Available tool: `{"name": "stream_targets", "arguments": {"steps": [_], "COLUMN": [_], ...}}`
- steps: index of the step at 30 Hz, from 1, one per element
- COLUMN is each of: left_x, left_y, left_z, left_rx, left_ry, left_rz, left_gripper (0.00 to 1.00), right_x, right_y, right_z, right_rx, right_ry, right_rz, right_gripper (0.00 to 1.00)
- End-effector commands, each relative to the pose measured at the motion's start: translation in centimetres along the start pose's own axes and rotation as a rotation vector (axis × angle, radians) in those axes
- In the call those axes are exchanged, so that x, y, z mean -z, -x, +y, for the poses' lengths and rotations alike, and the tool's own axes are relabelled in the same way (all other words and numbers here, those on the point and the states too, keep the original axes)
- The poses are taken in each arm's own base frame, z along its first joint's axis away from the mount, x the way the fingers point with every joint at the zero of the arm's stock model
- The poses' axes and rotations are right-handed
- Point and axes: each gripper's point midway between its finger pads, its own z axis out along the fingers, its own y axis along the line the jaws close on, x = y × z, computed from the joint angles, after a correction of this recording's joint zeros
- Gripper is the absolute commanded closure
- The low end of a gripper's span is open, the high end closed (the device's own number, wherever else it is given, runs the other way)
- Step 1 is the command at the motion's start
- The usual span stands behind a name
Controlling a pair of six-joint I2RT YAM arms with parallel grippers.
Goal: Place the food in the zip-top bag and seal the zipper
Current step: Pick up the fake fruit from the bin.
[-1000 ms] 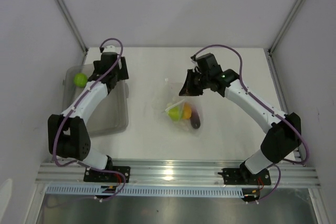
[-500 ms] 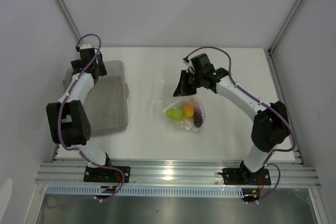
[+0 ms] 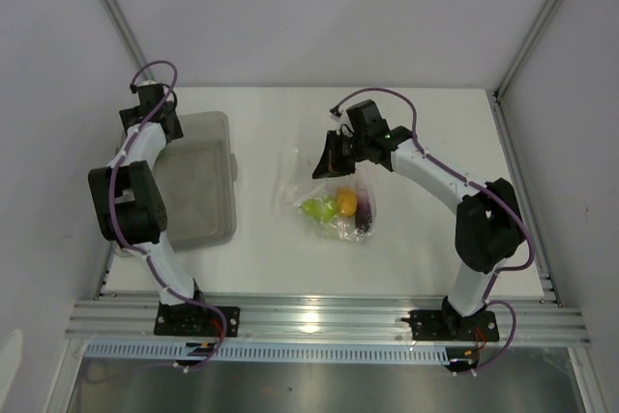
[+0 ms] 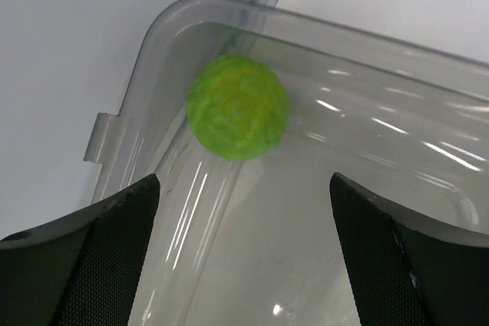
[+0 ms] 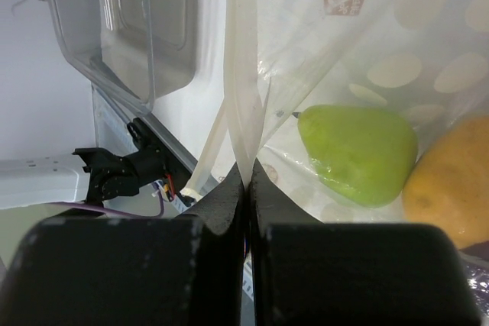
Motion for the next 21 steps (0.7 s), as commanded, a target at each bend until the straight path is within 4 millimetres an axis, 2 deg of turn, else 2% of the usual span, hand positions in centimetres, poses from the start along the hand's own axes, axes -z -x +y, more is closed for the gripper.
{"name": "stream_targets", "arguments": {"steps": [1, 6, 7, 9, 13, 14, 16, 17, 21], "left_x": [-0.9, -1.8, -1.7, -2.3, -3.3, -3.4, -4.0, -4.0, -5.0], "left_y": [0.6, 0.8, 1.5, 1.1, 1.6, 2.2, 1.8, 2.3, 1.1], "left_z": [2.8, 3.5, 3.3, 3.0, 1.8, 1.8, 1.7, 1.6, 1.0], "left_rx": [-0.012, -0.049, -0.050, -0.070, -0.091, -0.090, -0.100, -0.099, -0.121], "left_ry": [0.068, 0.069, 0.062, 0.049, -0.002, -0.003, 0.005, 0.001, -0.010], "left_rz": [0.001, 0.013, 0.000, 0.020, 0.047, 0.043, 0.082, 0.076, 0.131], "left_gripper": [0.06, 0.06, 0.06, 0.06, 0.07, 0.08, 0.09, 0.09, 0.10], "right_x": [-0.2, -0.3, -0.2, -0.1, 0.1, 0.2, 0.2, 0.3, 0.5], "right_y": [1.3, 1.5, 1.6, 1.6, 1.7, 1.9, 1.9, 2.1, 2.4], "right_z": [0.4, 0.1, 0.1, 0.2, 0.0, -0.2, -0.3, -0.5, -0.7], "right_rx": [0.034, 0.027, 0.027, 0.030, 0.033, 0.030, 0.029, 0.027, 0.021], "right_ry": [0.040, 0.054, 0.056, 0.058, 0.060, 0.059, 0.064, 0.062, 0.074], "right_rz": [-0.028, -0.027, -0.028, -0.028, -0.032, -0.035, -0.034, -0.039, -0.045], "right_gripper": [1.00, 1.00, 1.00, 1.00, 1.00, 1.00, 1.00, 1.00, 1.00]}}
